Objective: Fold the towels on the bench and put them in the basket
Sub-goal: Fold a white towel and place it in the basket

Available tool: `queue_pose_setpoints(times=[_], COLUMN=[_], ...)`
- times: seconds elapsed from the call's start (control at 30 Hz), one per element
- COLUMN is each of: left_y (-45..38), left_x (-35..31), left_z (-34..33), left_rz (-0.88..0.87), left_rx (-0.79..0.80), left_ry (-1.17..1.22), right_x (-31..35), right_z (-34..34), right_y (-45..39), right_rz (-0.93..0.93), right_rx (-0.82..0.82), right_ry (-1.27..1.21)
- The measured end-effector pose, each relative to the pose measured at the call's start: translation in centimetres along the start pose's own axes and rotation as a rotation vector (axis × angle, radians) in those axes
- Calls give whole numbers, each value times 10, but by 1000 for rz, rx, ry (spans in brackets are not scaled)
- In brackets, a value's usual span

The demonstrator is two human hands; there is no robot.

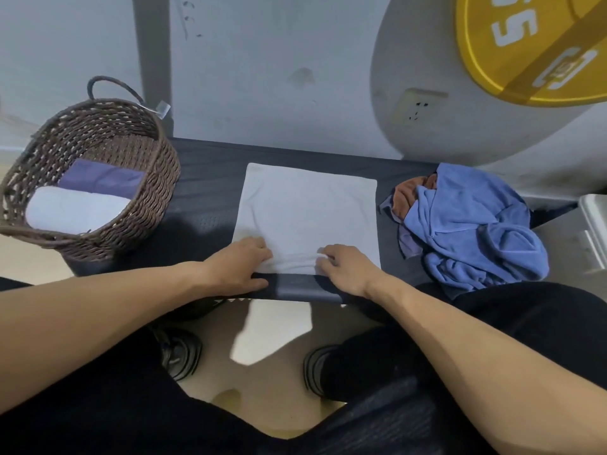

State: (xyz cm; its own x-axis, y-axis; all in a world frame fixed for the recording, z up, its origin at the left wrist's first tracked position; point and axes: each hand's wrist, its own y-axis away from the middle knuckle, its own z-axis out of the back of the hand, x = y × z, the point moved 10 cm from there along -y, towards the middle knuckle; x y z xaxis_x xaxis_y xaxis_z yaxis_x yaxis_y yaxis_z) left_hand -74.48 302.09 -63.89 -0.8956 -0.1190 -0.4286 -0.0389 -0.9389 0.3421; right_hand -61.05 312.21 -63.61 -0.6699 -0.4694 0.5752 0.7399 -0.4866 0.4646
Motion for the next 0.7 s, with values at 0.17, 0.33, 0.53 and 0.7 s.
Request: queue_pose_setpoints(times=[0.17,0.33,0.53,0.7], left_y=[-4,-9,-2,20], left_x=[20,37,53,65], left_z=[23,28,15,-3], left_rz=[109,191,291,443], left_rx=[-64,88,255,464], left_ry=[251,241,325,715], right_x=[3,5,-32,-44], right_z=[-3,6,31,36], right_y=[5,4,13,24], right_rz=[21,37,-233,-327], right_rx=[101,78,323,401], right_ry=[220,390,221,-246])
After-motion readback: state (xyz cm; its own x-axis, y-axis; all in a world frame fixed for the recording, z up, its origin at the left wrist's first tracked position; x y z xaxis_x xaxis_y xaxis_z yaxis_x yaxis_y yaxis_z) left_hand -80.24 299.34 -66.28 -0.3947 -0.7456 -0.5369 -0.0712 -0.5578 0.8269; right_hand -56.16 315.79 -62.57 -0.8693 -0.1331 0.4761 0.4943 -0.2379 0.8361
